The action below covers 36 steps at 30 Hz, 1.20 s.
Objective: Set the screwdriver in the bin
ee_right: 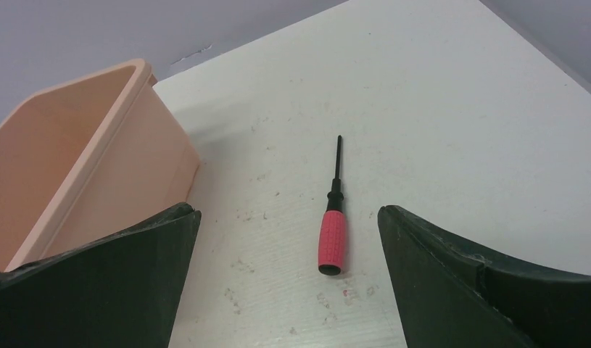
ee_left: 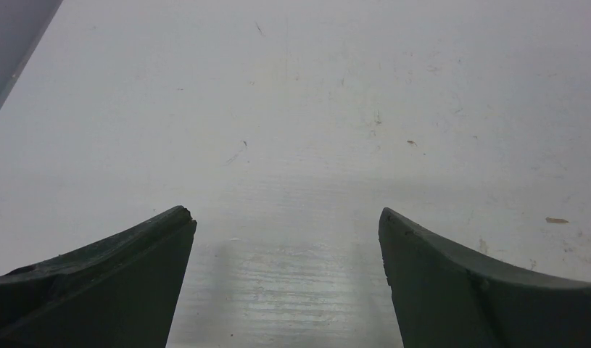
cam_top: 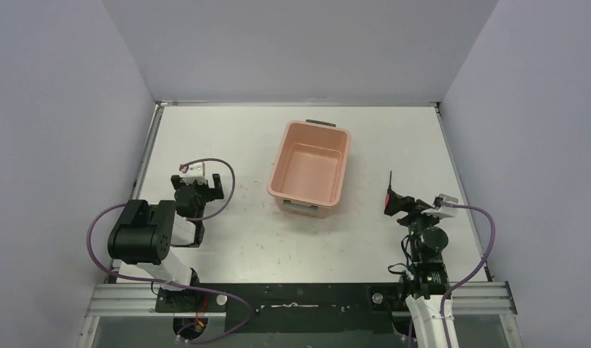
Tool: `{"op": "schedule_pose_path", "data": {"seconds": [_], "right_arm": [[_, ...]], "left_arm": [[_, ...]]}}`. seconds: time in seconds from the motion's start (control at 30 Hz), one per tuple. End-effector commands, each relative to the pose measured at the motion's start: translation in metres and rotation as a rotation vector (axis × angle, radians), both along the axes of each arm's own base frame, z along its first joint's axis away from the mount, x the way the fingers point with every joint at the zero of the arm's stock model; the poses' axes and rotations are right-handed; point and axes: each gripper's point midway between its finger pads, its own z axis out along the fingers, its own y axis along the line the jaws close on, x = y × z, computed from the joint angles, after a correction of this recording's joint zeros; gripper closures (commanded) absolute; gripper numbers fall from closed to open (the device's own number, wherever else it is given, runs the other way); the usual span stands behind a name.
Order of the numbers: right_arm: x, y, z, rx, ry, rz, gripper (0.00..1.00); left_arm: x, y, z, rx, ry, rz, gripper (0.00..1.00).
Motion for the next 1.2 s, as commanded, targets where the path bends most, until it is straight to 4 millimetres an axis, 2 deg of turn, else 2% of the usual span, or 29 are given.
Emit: {"op": "schedule_pose_path", "data": {"seconds": [0.0,0.2,0.33,0.47,0.5,0.6,0.8,0.93,1.03,1.1,1.17], "right_arm": [[0.002,0.001,0.023,-0.025,-0.053,0.010,0.00],[0.011,0.010,0.078,-0.053,-0.069,0.069,0.00],[0.027,-0.015,0.093,-0.087,0.158,-0.056,0.00],[0.050,-0.024,0.089,-0.146,0.459,-0.079,0.00],[0.056,-0.025,0.093,-0.156,0.509,-0.076,0.00],[0.069,-0.021,0.059,-0.171,0.683,-0.027,0.00],[0.086,-0.003,-0.039,-0.129,0.953,0.093,0.01],[0.078,-0.006,-0.089,-0.137,1.074,0.091,0.14],[0.065,0.001,-0.119,-0.114,1.140,0.127,0.36],[0.059,0.001,-0.131,-0.112,1.164,0.132,0.61],[0.057,-0.001,-0.133,-0.119,1.168,0.125,0.90]], "left_arm": [[0.009,-0.002,0.018,-0.002,-0.063,-0.008,0.03],[0.009,-0.002,0.019,-0.003,-0.065,-0.007,0.03],[0.009,-0.002,0.019,-0.004,-0.065,-0.007,0.03],[0.009,-0.002,0.019,-0.004,-0.065,-0.007,0.03],[0.009,-0.002,0.019,-0.003,-0.065,-0.006,0.03],[0.009,-0.002,0.019,-0.004,-0.065,-0.006,0.03],[0.009,-0.002,0.019,-0.004,-0.066,-0.005,0.03],[0.009,-0.002,0.019,-0.003,-0.064,-0.006,0.03],[0.009,-0.002,0.019,-0.002,-0.065,-0.005,0.03],[0.009,-0.002,0.018,-0.003,-0.063,-0.006,0.03],[0.009,-0.002,0.018,-0.003,-0.063,-0.005,0.03]]}}
